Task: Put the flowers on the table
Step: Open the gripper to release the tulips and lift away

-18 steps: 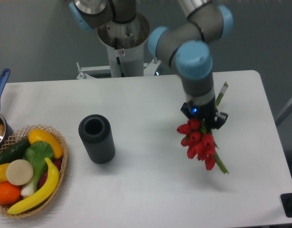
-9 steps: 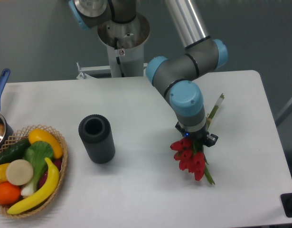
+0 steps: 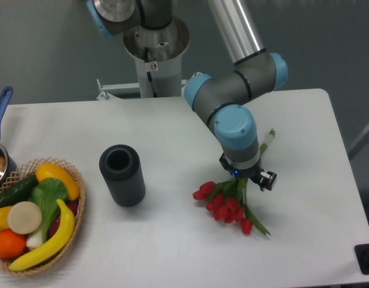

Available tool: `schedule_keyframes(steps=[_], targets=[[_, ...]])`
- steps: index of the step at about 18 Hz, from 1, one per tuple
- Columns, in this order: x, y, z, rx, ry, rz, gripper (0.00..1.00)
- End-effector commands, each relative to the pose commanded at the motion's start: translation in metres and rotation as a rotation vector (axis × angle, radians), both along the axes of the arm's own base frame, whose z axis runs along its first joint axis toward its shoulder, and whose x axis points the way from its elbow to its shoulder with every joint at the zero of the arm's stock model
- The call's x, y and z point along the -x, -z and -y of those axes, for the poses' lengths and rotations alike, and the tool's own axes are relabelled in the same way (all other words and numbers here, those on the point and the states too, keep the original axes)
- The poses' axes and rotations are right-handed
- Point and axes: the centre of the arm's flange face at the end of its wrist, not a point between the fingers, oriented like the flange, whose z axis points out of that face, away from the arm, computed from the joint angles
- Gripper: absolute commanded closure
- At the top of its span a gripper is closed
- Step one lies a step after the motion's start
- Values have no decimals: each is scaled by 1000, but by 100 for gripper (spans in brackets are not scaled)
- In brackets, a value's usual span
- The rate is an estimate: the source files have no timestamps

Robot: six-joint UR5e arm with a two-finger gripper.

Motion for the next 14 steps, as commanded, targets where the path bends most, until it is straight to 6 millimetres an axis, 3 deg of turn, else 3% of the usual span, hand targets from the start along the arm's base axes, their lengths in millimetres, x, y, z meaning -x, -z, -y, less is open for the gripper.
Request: schedule_keyframes(steps=[2,5,9,14], targets=[[19,-28,6,-27,-15,-31,0],[44,-43,28,-133,-18,7,0],[78,-51,66,-230,138,99,0],[87,-57,97,-198,270,141,0]])
